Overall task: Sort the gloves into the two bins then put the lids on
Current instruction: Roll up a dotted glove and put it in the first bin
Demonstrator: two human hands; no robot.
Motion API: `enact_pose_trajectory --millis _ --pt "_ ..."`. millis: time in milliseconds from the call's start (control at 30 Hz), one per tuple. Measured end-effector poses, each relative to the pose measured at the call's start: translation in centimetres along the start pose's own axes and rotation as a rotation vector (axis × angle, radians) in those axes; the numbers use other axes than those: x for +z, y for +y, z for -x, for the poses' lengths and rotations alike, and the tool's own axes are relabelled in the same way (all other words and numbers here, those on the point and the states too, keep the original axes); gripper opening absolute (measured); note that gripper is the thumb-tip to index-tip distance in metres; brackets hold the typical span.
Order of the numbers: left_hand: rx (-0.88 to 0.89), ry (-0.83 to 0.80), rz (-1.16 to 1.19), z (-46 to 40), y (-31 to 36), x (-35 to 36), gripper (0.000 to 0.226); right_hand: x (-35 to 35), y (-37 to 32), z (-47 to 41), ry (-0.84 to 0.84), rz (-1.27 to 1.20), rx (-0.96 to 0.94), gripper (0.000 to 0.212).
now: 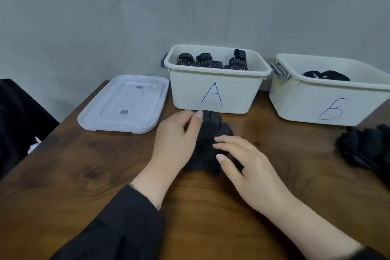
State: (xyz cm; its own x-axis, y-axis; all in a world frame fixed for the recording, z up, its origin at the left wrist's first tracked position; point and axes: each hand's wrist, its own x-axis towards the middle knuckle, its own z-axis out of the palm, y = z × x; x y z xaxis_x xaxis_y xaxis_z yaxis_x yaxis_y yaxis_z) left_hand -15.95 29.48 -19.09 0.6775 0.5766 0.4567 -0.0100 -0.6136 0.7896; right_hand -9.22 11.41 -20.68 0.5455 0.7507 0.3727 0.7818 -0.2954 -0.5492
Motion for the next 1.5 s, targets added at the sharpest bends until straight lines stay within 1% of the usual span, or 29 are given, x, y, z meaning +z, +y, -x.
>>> enact_pose_trajectory --millis 67,133,200,300,467,567,767,867,967,1033,1100,1133,1200,1267,1333,1433,1500 --pt "0.049 -0.200 -0.188 0.3 0.1 0.8 0.037 -1.1 1.3 0.3 0.059 -0.008 0.024 0.031" --pt "0.081 -0.332 -0.349 0.6 0.5 1.4 0.038 -2.3 3.0 1.1 0.083 0.018 0.077 0.027" --pt "0.104 -0.370 -0.438 0.7 1.1 1.9 0.038 -3.8 4.6 1.9 0.096 0.043 0.146 0.024" --pt "0.168 -0.338 -0.492 1.1 2.4 2.6 0.039 -5.8 6.3 3.3 0.091 0.088 0.207 0.023" --pt "0.230 -0.379 -0.398 3.4 5.6 6.5 0.037 -7.9 8.0 5.2 0.095 0.108 0.247 0.024" --pt "0.220 -0.418 -0.302 4.5 7.1 10.1 0.035 -8.9 8.7 6.0 0.139 0.115 0.253 0.023" --pt "0.122 -0.443 -0.221 4.6 9.5 16.1 0.036 -11.5 10.5 7.9 0.366 0.214 0.218 0.017" --pt "0.135 -0.473 -0.216 4.7 10.3 17.9 0.037 -12.9 12.4 8.8 0.510 0.315 0.191 0.015" --pt "0.174 -0.519 -0.219 4.7 10.4 18.6 0.037 -14.5 14.4 9.5 0.636 0.397 0.250 0.017" --pt "0.182 -0.529 -0.219 4.6 10.2 18.6 0.037 -15.7 15.5 9.6 0.682 0.449 0.306 0.021" --pt "0.184 -0.529 -0.219 4.5 10.0 18.5 0.037 -17.8 16.6 9.3 0.696 0.516 0.304 0.022" --pt "0.186 -0.531 -0.218 4.4 9.9 18.5 0.037 -19.1 17.0 9.0 0.680 0.531 0.315 0.023" --pt "0.183 -0.535 -0.211 4.4 9.9 18.5 0.037 -22.1 17.9 7.9 0.581 0.518 0.419 0.028" --pt "0.182 -0.536 -0.206 4.3 9.9 18.5 0.037 -24.8 19.1 6.5 0.414 0.536 0.571 0.034" --pt "0.183 -0.537 -0.201 4.3 9.9 18.4 0.037 -26.8 20.6 5.2 0.226 0.610 0.683 0.038" --pt "0.178 -0.532 -0.187 4.1 9.7 18.4 0.036 -28.9 22.5 3.6 -0.018 0.618 0.792 0.044" --pt "0.174 -0.519 -0.184 4.0 9.4 18.4 0.036 -29.7 23.0 2.8 -0.156 0.615 0.814 0.049"
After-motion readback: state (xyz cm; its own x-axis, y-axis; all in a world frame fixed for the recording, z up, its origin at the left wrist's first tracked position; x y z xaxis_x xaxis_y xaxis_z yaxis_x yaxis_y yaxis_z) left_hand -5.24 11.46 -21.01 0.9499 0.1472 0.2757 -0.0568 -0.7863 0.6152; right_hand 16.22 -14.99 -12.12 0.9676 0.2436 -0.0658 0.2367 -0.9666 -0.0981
